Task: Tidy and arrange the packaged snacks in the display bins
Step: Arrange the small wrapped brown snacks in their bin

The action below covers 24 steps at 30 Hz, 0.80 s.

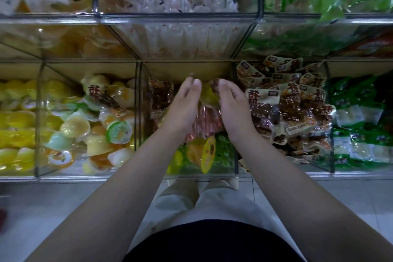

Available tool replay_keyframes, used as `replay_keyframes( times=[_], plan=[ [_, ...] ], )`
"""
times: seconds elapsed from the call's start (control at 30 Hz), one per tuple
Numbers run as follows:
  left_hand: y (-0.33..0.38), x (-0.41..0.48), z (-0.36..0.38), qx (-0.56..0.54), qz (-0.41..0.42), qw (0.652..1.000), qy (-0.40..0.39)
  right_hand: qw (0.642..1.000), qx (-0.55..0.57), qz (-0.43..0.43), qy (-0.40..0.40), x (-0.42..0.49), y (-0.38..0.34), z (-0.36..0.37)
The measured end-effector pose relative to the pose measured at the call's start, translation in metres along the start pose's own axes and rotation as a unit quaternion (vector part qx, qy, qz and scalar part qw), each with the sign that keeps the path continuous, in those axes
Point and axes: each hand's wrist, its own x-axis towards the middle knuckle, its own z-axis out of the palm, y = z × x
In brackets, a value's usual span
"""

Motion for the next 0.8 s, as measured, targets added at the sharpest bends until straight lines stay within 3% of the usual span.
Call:
replay_keyframes(
  times=[0.2, 0.43, 0.8],
  plan=[
    [0.004, 0.011, -0.039, 0.077, -0.053, 0.996, 0.016, 0.999, 0.008, 0.044, -0.017, 0.012, 0.006, 0.041],
    [-0.008, 0.038, -0.065, 0.050, -0.054, 0.997, 0.029, 0.995, 0.028, 0.095, -0.020, 0.025, 0.006, 0.079],
    [-0.032, 0.072, -0.077, 0.046, -0.083, 0.995, 0.021, 0.983, -0.070, 0.162, -0.052, 0.059, 0.016, 0.114]
  ],
)
